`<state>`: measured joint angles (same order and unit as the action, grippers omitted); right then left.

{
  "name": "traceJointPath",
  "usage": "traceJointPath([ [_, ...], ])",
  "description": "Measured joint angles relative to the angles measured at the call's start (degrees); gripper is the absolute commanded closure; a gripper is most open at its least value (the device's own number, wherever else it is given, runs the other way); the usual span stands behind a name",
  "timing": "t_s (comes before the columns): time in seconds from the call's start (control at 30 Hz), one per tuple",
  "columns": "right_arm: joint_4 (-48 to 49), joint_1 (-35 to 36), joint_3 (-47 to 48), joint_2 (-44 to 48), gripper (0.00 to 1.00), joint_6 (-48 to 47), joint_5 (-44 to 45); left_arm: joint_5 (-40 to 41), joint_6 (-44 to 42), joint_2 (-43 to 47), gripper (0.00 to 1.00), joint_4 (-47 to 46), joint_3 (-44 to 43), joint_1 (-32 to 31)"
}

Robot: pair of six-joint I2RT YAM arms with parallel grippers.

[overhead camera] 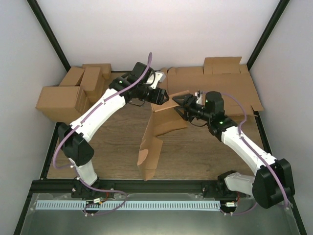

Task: Fold the paper box

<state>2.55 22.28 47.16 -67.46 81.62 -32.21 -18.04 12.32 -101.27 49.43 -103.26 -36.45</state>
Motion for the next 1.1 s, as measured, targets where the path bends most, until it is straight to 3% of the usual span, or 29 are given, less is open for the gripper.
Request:
traceJointPath([
  [0.2, 11.98, 0.04, -4.46, -1.57, 0.58, 2.12, 2.08, -1.14, 0.0, 0.39, 0.44, -0.74, 0.9, 0.17],
  [0.5, 31.04, 0.9, -7.61, -7.06, 0.72, 4.33, 3.72, -2.84, 0.02, 1.64, 0.45, -1.79, 2.91, 0.44],
  [0.73, 37.81, 2.05, -7.63, -10.86, 0.99, 4.04, 4.44, -2.91, 0.02, 2.03, 0.45, -1.05, 3.32, 0.94],
  [0.93, 37.81, 2.56, -7.61, -10.75, 0.98, 4.35, 5.05, -2.97, 0.02, 2.23, 0.45, -0.61, 3.32, 1.03],
  [1.0, 37.16, 2.67, -7.61, -10.34, 0.72, 4.26, 5.27, -3.02, 0.02, 2.32, 0.45, -0.48, 3.32, 1.03],
  [1.1, 35.91, 2.8, -7.58, -9.64, 0.62, 3.8, 5.42, -3.02, 0.04, 2.38, 0.44, -0.17, 3.34, 0.94],
])
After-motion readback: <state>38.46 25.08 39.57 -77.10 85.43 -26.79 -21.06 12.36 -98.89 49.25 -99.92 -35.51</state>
